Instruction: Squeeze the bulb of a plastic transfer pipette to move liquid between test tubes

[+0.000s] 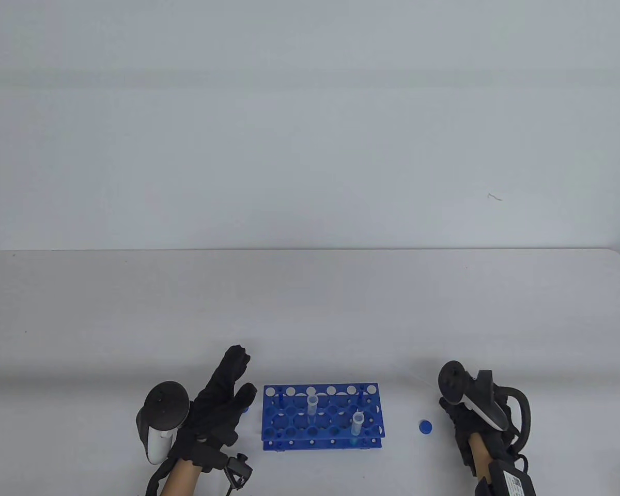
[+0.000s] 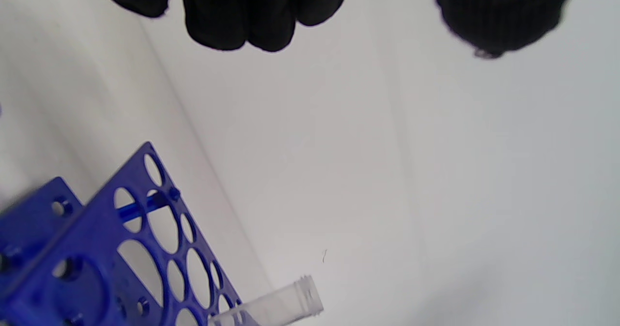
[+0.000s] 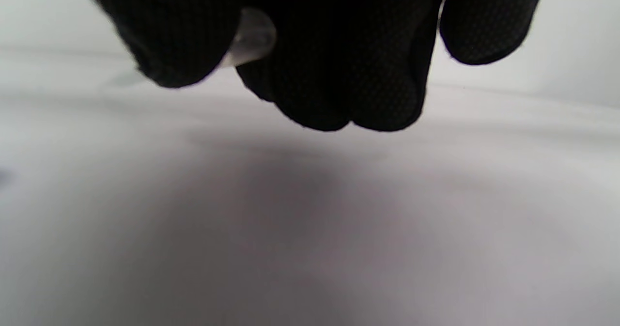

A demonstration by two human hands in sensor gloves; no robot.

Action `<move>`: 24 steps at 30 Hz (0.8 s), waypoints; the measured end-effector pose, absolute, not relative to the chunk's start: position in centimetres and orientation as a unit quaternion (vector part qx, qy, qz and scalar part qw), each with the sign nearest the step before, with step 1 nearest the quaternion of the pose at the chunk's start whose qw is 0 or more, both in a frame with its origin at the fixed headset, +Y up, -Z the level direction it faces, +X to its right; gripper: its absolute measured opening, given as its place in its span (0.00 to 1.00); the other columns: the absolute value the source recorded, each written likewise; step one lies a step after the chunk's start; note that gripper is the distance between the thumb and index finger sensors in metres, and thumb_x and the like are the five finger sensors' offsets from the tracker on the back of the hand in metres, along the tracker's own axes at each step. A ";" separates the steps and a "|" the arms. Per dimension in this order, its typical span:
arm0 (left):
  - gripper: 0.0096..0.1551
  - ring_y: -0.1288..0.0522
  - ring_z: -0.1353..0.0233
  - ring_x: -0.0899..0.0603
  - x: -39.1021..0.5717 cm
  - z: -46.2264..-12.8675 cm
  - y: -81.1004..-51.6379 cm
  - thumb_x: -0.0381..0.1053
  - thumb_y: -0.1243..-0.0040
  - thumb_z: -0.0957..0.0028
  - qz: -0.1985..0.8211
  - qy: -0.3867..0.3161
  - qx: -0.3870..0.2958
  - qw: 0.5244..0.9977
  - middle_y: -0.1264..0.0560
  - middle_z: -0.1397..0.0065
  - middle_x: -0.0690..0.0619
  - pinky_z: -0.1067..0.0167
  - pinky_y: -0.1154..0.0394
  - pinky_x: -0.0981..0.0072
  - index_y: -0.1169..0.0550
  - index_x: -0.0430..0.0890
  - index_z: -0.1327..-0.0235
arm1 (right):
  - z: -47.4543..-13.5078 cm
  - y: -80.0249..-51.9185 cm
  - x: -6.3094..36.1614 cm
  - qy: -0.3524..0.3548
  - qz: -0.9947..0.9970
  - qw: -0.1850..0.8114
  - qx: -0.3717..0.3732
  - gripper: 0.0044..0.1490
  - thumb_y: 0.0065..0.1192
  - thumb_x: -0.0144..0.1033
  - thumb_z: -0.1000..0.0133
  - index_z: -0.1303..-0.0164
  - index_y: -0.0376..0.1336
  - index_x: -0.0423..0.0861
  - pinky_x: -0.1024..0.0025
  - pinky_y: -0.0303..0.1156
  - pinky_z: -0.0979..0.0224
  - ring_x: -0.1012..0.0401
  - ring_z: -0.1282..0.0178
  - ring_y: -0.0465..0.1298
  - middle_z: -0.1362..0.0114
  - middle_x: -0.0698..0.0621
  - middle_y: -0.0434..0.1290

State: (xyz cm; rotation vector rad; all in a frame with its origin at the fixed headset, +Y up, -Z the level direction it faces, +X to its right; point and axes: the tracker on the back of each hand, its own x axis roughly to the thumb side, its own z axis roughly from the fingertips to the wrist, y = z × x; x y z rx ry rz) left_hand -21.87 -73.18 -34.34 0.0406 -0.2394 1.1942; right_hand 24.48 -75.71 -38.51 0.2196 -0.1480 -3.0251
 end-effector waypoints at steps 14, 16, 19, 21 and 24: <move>0.61 0.45 0.13 0.35 -22.0 -34.4 -73.0 0.77 0.52 0.55 0.563 -0.115 0.026 0.818 0.47 0.09 0.45 0.18 0.48 0.32 0.52 0.49 0.12 | -37.3 -70.0 25.9 0.002 -0.994 -0.075 0.080 0.40 0.67 0.51 0.58 0.37 0.68 0.45 0.42 0.66 0.31 0.53 0.42 0.78 0.38 0.48 0.79; 0.61 0.45 0.13 0.36 -22.1 -34.4 -72.9 0.76 0.52 0.54 0.563 -0.115 0.027 0.818 0.47 0.09 0.45 0.18 0.48 0.32 0.52 0.49 0.12 | -36.4 -68.3 26.0 0.026 -0.985 -0.165 0.048 0.43 0.67 0.51 0.57 0.34 0.66 0.44 0.42 0.66 0.30 0.51 0.39 0.77 0.34 0.46 0.77; 0.60 0.45 0.13 0.35 -22.1 -34.4 -72.9 0.76 0.52 0.54 0.563 -0.115 0.028 0.818 0.47 0.09 0.45 0.18 0.48 0.32 0.51 0.49 0.12 | -33.7 -66.7 25.7 0.046 -0.949 -0.306 -0.056 0.52 0.65 0.55 0.56 0.24 0.58 0.40 0.41 0.65 0.28 0.45 0.29 0.72 0.24 0.42 0.70; 0.60 0.45 0.13 0.36 -22.1 -34.4 -72.9 0.76 0.52 0.54 0.561 -0.116 0.029 0.819 0.47 0.09 0.45 0.18 0.48 0.32 0.51 0.49 0.12 | -32.5 -66.7 25.6 0.063 -0.926 -0.364 -0.081 0.56 0.65 0.56 0.56 0.21 0.54 0.41 0.41 0.64 0.27 0.44 0.24 0.69 0.20 0.41 0.66; 0.60 0.45 0.13 0.35 -22.0 -34.4 -72.8 0.76 0.52 0.54 0.556 -0.120 0.030 0.822 0.47 0.09 0.45 0.18 0.48 0.32 0.51 0.49 0.12 | -31.8 -67.1 25.7 0.080 -0.865 -0.483 -0.105 0.59 0.66 0.57 0.55 0.18 0.48 0.42 0.39 0.61 0.25 0.41 0.19 0.62 0.15 0.40 0.59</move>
